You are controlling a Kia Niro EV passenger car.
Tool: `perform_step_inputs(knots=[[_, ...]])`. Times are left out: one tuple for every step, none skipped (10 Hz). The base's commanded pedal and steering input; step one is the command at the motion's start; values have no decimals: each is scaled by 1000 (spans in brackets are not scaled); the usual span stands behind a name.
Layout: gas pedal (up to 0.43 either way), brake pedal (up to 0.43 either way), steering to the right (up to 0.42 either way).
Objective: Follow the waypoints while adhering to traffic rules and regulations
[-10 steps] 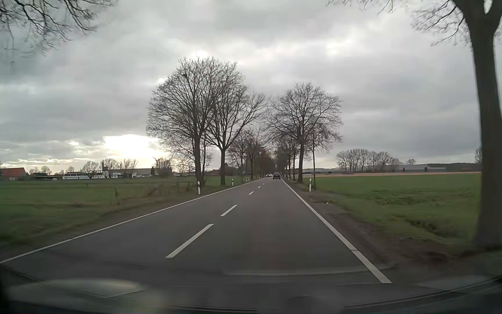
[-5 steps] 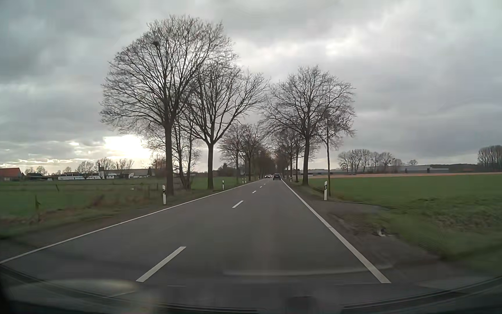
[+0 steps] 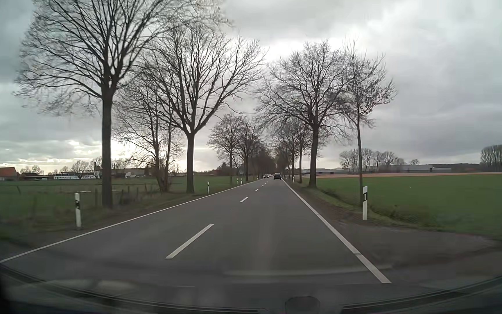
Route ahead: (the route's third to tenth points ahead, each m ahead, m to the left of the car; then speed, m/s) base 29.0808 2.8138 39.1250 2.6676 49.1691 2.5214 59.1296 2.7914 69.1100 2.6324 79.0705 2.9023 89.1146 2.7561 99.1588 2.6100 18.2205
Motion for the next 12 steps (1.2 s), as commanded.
perform_step_inputs(knots=[[240, 0, 2], [240, 0, 3], [240, 0, 3], [240, 0, 3], [240, 0, 3], [240, 0, 3], [240, 0, 3], [240, 0, 3], [240, 0, 3], [240, 0, 3], [240, 0, 3], [240, 0, 3]])
